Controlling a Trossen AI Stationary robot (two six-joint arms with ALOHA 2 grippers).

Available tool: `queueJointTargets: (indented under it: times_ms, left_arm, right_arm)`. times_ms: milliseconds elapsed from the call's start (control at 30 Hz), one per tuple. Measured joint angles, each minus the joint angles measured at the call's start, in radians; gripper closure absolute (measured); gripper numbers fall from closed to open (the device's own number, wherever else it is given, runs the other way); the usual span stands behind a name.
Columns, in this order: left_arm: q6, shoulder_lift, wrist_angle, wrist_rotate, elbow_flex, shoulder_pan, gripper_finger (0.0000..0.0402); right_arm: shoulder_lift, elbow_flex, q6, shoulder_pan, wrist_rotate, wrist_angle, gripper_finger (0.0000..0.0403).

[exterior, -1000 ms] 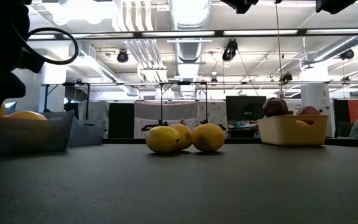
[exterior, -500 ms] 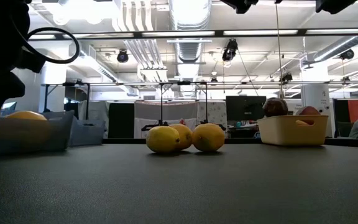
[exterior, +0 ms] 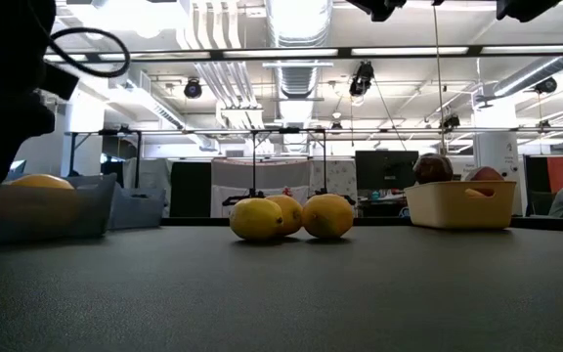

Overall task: Sort produce into baskets
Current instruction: Put the lemon into the top black bin

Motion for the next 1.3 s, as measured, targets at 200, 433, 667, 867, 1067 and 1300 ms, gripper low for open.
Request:
queueJointTargets:
  times_ms: [200, 433, 667, 867, 1067, 1300]
  left_arm:
    - [0.035, 0.000, -0.002, -0.003, 0.069, -0.004, 0.0015]
    - [0.124, 0.000, 0.014, 0.081, 0.179, -0.108, 0.0015]
    - [-0.030, 0.000, 0.162, 0.212, 0.228, -0.339, 0.0015]
    - [-0.120, 0.046, 0.346, 0.274, 0.214, -0.512, 0.0016]
    - [-0.143, 0.143, 0.409, 0.496, 0.214, -0.552, 0.0016]
    - [-0.081, 0.235, 0.408, 0.605, 0.206, -0.541, 0.0016]
  right_arm:
    - [0.000, 0.000, 0.000, 0.000, 0.000, 0.000, 0.0117]
    - [0.000, 0.000, -0.008, 0.000, 0.000, -0.006, 0.0117]
    - [0.000, 0.000, -0.008, -0.003, 0.000, -0.007, 0.0117]
    - [0.000, 0.000, 0.001, -0.006, 0.000, -0.007, 0.0117]
    - [0.000, 0.000, 0.001, -0.006, 0.000, -0.006, 0.0117]
    - [0.000, 0.000, 0.003, -0.006, 0.000, -0.006, 0.0117]
